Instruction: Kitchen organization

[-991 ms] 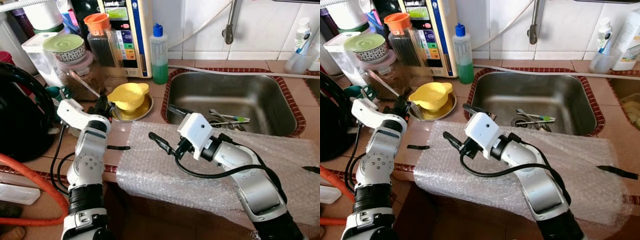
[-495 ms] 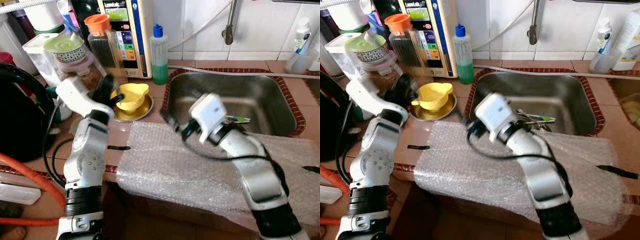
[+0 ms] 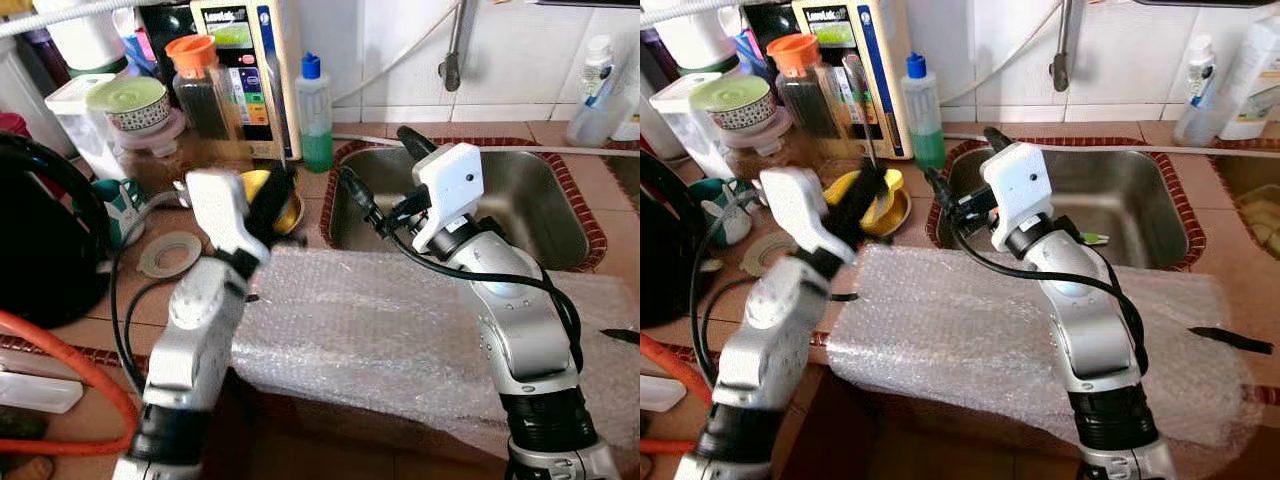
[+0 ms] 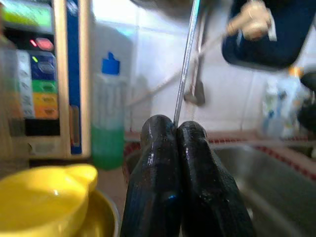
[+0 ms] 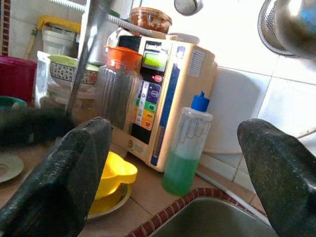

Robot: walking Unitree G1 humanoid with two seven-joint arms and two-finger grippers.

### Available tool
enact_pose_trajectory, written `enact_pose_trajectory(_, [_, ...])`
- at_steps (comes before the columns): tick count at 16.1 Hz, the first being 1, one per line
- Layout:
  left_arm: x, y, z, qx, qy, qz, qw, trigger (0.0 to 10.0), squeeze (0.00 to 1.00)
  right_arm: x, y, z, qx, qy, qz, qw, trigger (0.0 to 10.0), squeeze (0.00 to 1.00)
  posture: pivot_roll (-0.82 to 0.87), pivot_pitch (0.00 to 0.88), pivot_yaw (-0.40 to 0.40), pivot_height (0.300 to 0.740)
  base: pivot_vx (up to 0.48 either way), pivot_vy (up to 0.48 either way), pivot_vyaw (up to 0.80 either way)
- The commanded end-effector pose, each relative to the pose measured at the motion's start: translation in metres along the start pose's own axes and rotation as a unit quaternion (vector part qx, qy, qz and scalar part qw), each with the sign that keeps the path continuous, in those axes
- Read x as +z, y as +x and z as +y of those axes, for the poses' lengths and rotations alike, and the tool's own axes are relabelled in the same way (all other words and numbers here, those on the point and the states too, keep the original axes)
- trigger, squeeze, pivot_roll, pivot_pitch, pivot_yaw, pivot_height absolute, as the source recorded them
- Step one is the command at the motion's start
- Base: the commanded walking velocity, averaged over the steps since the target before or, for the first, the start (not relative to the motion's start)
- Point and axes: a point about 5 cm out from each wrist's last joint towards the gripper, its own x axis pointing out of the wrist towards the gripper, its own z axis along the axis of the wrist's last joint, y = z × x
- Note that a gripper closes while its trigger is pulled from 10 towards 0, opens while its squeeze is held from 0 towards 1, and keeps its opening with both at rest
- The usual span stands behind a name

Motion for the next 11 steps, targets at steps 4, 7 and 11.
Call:
enact_pose_trajectory(4, [0.003, -0.006, -0.023, -0.081, 0.054, -0.018, 0.995, 0.0, 0.00, 0.006, 0.006, 0.002, 0.003, 0.011, -0.013, 1.000, 10.0, 0.00, -0.29, 0.049, 0.148, 0.740, 0.000, 0.000, 0.00])
enact_pose_trajectory(7, [-0.001, -0.008, -0.028, -0.097, 0.053, -0.012, 0.994, 0.0, 0.00, 0.003, 0.014, 0.002, 0.003, 0.024, -0.010, 1.000, 10.0, 0.00, -0.30, 0.054, 0.149, 0.740, 0.000, 0.000, 0.00])
enact_pose_trajectory(11, [-0.003, -0.002, -0.038, -0.112, 0.055, -0.016, 0.992, 0.0, 0.00, 0.000, 0.021, 0.019, 0.047, 0.050, -0.005, 0.998, 10.0, 0.00, -0.29, 0.056, 0.151, 0.740, 0.000, 0.000, 0.00])
